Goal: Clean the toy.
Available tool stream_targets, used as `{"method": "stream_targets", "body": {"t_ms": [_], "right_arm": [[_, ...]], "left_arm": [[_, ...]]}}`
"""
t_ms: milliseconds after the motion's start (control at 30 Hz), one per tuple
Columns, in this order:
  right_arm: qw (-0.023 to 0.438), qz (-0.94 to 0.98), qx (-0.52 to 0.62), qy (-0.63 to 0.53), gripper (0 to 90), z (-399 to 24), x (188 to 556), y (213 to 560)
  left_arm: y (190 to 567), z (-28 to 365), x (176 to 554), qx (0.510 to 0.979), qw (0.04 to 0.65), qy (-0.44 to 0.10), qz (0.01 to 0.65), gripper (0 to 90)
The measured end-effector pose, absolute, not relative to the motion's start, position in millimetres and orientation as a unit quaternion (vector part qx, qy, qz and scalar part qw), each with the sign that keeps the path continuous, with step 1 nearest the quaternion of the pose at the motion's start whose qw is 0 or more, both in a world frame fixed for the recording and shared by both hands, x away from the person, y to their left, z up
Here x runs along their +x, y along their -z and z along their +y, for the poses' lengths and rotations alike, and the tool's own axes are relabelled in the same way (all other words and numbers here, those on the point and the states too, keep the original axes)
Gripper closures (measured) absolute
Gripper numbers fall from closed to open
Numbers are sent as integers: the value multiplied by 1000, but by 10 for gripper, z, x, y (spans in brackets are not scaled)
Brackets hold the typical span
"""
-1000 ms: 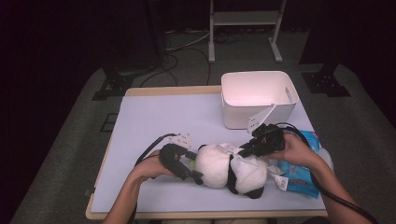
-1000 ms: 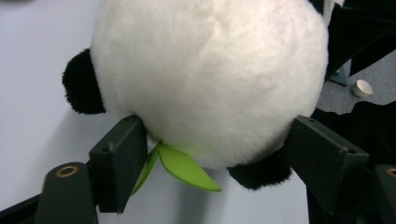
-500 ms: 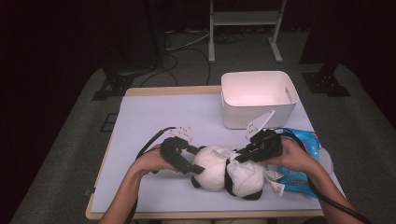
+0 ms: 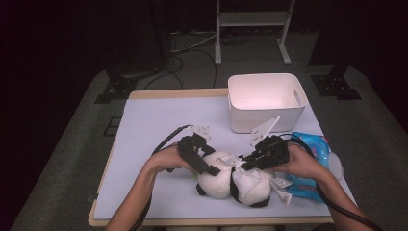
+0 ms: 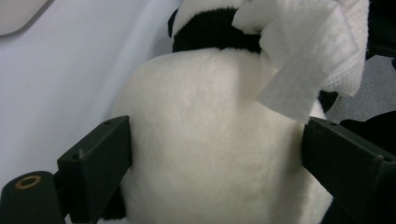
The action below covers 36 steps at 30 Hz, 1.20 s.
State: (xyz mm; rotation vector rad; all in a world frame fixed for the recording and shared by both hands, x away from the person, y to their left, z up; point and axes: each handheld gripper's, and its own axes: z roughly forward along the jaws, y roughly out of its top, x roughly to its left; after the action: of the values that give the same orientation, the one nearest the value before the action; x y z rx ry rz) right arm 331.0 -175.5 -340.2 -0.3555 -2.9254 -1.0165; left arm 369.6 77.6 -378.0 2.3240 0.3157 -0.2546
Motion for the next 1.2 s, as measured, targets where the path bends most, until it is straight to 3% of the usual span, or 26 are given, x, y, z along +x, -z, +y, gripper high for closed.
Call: {"method": "stream_targets", "body": {"t_ms": [233,400,533,1033,1200], "right_arm": [[14,-940,-115,321,788,-1744,3320,3405],[17,-937,-124,326,788,-1775,3347,3413],[12,-932,-128,339,789,-1817,3387,3403],[-23,-925,-160,344,796,-1976,3572,3174],[-36,-924,-178,337,796,-2101,3655,3156]], "left_arm": [[3831,699,3689,914,376,98,119,92],[3834,748,3673,909,392,83,113,330],[3784,766,3668,907,402,67,111,405],[3470,962,3707,903,417,-17,98,434],[3441,1042,3692,897,429,-17,106,433]]}}
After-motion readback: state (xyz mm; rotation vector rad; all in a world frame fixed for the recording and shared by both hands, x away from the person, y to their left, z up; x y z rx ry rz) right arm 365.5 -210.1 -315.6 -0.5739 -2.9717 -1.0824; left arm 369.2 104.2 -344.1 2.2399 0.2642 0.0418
